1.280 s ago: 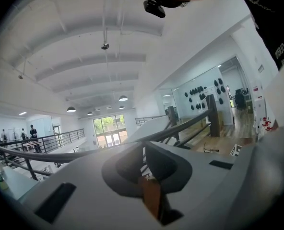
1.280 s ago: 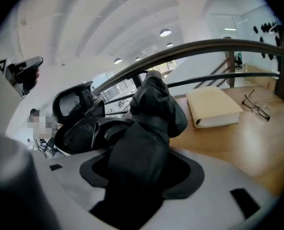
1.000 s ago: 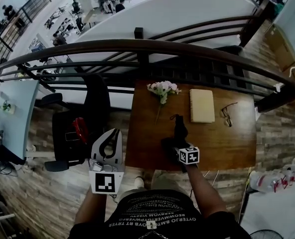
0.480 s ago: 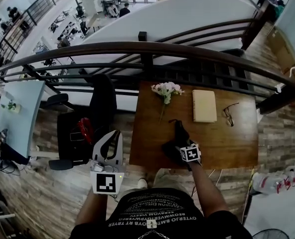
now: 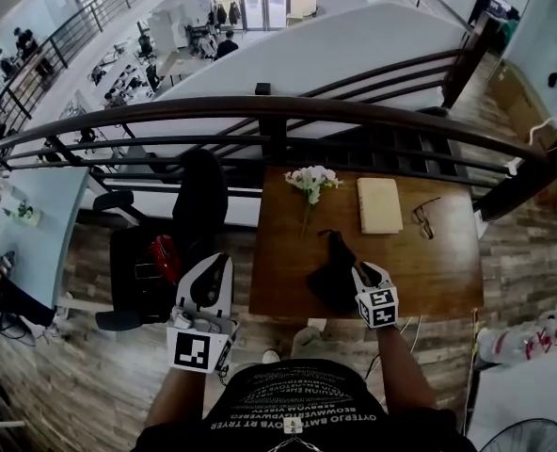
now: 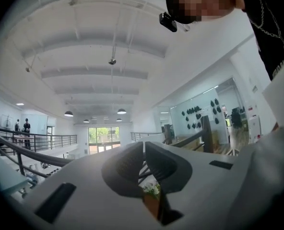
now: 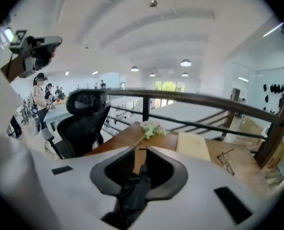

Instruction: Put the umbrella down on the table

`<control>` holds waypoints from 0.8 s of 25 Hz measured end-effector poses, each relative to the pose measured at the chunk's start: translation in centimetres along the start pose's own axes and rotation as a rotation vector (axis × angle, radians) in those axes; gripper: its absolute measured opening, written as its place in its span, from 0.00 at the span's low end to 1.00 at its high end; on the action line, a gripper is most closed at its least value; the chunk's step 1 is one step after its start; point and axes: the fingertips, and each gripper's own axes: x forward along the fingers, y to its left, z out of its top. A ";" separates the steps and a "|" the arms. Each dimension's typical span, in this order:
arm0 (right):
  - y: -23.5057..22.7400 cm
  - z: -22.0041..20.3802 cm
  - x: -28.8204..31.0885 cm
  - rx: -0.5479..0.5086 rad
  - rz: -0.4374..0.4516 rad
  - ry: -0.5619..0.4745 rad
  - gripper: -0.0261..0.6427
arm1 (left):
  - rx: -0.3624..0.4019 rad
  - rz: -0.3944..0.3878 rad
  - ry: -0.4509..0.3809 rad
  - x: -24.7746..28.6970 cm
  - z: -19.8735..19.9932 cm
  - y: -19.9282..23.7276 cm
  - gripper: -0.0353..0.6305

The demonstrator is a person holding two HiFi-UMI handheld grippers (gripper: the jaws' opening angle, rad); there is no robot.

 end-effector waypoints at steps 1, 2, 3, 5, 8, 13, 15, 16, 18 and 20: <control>0.0 1.6 -1.4 -0.003 -0.023 -0.056 0.13 | 0.008 0.002 -0.004 -0.4 0.2 -0.1 0.11; 0.2 3.2 -2.8 -0.005 -0.045 -0.106 0.09 | 0.017 0.004 -0.002 -0.8 0.3 -0.2 0.11; 0.4 4.7 -4.3 -0.010 -0.062 -0.151 0.07 | 0.025 0.005 0.004 -1.1 0.3 -0.3 0.11; 1.1 7.4 -7.2 -0.028 -0.081 -0.225 0.06 | 0.044 -0.010 0.021 -1.8 0.2 -0.6 0.11; 2.4 11.0 -11.4 -0.051 -0.098 -0.304 0.06 | 0.062 -0.042 0.027 -2.9 0.4 -1.4 0.10; 5.6 15.5 -18.4 -0.083 -0.102 -0.418 0.06 | 0.084 -0.062 0.016 -5.0 1.5 -2.0 0.10; 6.8 16.6 -20.7 -0.086 -0.104 -0.452 0.06 | 0.091 -0.065 0.007 -6.1 1.8 -1.9 0.10; 7.3 16.9 -21.6 -0.087 -0.109 -0.464 0.06 | 0.090 -0.064 0.005 -6.7 1.9 -1.7 0.10; 8.2 17.2 -22.8 -0.095 -0.123 -0.476 0.06 | 0.085 -0.059 0.008 -7.6 1.7 -1.3 0.10; 8.9 17.0 -23.3 -0.112 -0.136 -0.475 0.06 | 0.092 -0.058 0.031 -8.2 1.2 -0.9 0.11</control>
